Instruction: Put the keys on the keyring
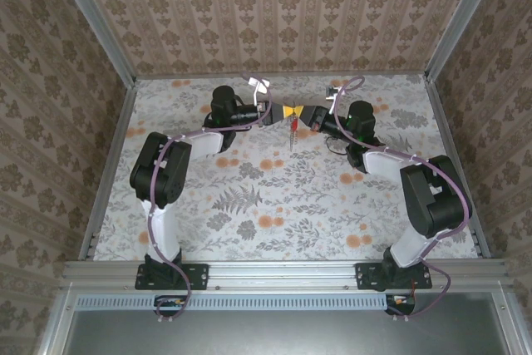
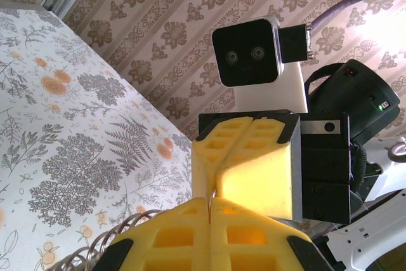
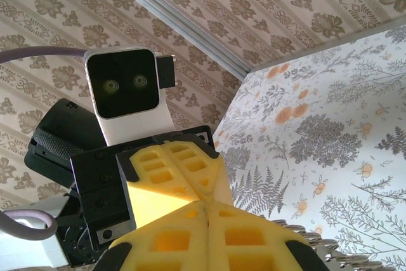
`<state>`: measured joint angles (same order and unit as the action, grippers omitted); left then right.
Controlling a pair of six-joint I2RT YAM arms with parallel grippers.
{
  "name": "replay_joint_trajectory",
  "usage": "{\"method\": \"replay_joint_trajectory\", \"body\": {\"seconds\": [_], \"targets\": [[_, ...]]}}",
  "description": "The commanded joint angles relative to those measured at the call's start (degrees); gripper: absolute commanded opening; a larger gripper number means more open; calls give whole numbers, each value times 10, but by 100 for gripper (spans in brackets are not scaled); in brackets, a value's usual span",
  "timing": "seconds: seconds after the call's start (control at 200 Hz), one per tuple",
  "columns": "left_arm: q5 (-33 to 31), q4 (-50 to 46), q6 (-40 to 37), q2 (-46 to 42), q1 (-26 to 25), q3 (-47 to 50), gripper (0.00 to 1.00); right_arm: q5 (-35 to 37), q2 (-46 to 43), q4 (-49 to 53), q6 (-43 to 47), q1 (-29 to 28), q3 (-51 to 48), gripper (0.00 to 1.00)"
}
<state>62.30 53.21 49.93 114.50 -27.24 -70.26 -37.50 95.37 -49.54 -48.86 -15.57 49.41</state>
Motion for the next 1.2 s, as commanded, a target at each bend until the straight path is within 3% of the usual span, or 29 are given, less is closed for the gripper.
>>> {"method": "replay_joint_trajectory", "body": {"seconds": [0.0, 0.175, 0.31, 0.51, 0.715, 1.195], "targets": [[7, 28, -1, -1, 3, -4, 0, -13, -5, 16, 28, 3, 7, 0], [11, 17, -12, -19, 34, 9, 22, -31, -32, 148, 139, 11, 41, 0], [15, -36, -53, -39, 44, 12, 29, -58, -36, 232, 215, 15, 68, 0], [33, -191, -161, -59, 40, -10, 32, -105, -23, 282, 260, 21, 94, 0], [51, -292, -228, -56, 28, -34, 32, -151, -4, 283, 267, 22, 109, 0], [73, -308, -239, -42, 6, -60, 31, -162, 15, 263, 251, 24, 113, 0]]}}
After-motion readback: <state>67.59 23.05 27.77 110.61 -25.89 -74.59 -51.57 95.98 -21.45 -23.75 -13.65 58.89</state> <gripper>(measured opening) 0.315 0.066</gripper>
